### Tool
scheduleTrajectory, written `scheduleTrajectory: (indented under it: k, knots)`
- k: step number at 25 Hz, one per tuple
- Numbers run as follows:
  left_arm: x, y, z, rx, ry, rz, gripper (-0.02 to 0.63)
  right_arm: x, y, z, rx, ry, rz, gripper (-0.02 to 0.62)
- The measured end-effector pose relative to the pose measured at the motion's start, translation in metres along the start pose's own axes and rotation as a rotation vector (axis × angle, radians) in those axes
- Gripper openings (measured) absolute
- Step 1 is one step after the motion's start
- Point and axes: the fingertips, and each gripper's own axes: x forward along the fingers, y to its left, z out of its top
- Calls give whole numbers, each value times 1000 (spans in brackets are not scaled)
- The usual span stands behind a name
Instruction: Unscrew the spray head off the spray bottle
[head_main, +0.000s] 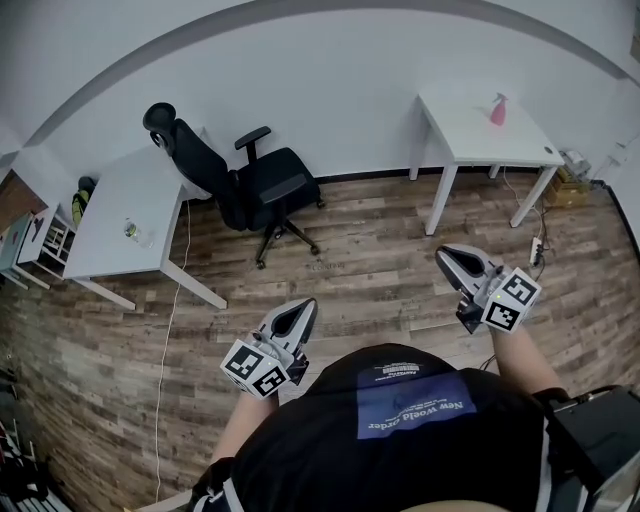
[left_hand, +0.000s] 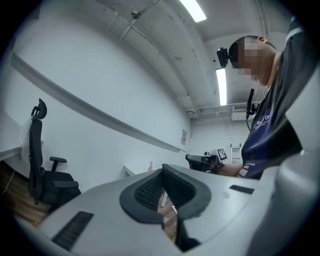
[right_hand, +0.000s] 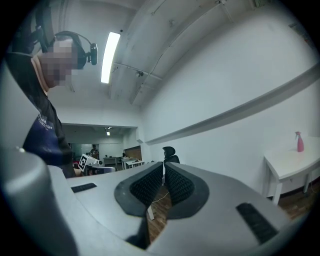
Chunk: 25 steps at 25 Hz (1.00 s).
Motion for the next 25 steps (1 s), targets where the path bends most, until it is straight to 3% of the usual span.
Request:
scheduleTrajectory:
  k: [8, 22, 25]
  knots:
    - [57, 48, 0, -6, 17, 35, -12, 42, -73, 7, 23, -14, 30, -11]
    - [269, 97, 20, 19, -16, 67, -12, 71, -284, 56, -10, -18, 98, -9]
    - [306, 108, 17, 21, -4, 54, -12, 80, -319, 58, -6, -4, 103, 39]
